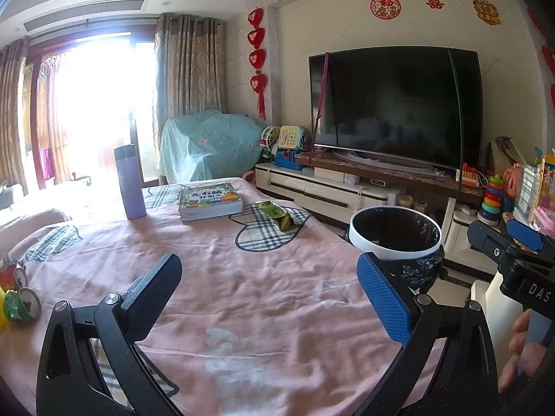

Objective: Collect trash

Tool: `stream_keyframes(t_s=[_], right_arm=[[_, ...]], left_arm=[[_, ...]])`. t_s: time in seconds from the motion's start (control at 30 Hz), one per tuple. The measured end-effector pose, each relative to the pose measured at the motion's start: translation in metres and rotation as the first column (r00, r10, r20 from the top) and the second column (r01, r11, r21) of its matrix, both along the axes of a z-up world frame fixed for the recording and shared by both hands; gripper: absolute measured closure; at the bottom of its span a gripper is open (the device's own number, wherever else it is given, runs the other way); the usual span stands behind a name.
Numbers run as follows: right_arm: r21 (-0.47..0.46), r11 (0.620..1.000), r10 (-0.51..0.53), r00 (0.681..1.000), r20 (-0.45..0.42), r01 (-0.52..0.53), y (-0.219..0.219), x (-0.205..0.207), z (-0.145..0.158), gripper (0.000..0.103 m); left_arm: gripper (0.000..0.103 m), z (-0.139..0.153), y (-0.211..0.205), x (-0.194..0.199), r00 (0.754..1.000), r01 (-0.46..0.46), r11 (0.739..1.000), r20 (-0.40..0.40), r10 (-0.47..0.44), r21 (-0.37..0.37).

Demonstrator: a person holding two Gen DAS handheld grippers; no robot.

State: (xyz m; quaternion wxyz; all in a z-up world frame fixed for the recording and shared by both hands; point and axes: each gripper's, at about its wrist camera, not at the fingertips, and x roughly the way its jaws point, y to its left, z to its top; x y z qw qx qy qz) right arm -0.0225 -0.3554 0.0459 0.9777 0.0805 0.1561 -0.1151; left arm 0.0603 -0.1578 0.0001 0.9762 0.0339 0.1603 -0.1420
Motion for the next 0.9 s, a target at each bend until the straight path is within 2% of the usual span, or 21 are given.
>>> stream_keyframes(t_s=[0.9], right_arm=[[0.008, 1.0, 0.021, 1.0, -0.012, -0.021, 0.0014, 0.0065, -0.0039, 0.0]], left_arm=[[0.0, -0.005, 0.0052, 0.0063, 1.0, 0.002, 1.0, -0.021, -0.002, 0.003]])
